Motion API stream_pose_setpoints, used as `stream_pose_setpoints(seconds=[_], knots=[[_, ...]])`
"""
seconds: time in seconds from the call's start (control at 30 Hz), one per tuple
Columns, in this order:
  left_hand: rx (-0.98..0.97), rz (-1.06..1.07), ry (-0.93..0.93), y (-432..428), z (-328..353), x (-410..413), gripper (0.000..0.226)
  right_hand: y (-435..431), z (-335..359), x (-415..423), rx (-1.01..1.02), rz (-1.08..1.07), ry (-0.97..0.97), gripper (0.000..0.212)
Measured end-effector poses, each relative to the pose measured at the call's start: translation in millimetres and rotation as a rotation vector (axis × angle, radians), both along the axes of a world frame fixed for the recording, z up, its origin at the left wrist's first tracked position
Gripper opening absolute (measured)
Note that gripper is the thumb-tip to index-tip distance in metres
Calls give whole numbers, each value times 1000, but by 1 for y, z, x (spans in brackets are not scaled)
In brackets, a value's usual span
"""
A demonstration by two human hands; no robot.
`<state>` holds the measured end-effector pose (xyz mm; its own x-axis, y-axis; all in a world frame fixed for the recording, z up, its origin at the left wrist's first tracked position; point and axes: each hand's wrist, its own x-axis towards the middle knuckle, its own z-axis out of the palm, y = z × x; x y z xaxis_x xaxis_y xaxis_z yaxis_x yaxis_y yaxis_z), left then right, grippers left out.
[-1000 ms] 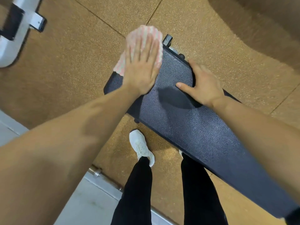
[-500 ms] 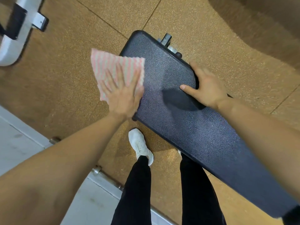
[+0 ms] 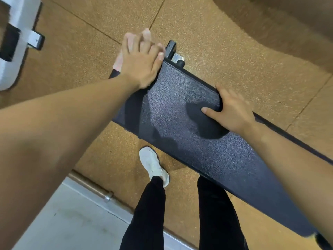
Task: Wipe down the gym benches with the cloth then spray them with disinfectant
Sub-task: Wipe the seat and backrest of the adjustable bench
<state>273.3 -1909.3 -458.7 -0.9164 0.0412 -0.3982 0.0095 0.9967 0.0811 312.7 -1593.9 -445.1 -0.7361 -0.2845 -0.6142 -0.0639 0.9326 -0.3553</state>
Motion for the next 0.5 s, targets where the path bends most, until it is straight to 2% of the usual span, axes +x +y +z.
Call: stream_pose_setpoints(seconds=[0.23, 0.5], knots=[[35, -172, 22, 75, -4, 12, 51, 39, -3, 9, 47, -32, -34, 94], [151, -360, 111, 150, -8, 35, 46, 73, -8, 7, -140, -82, -102, 85]])
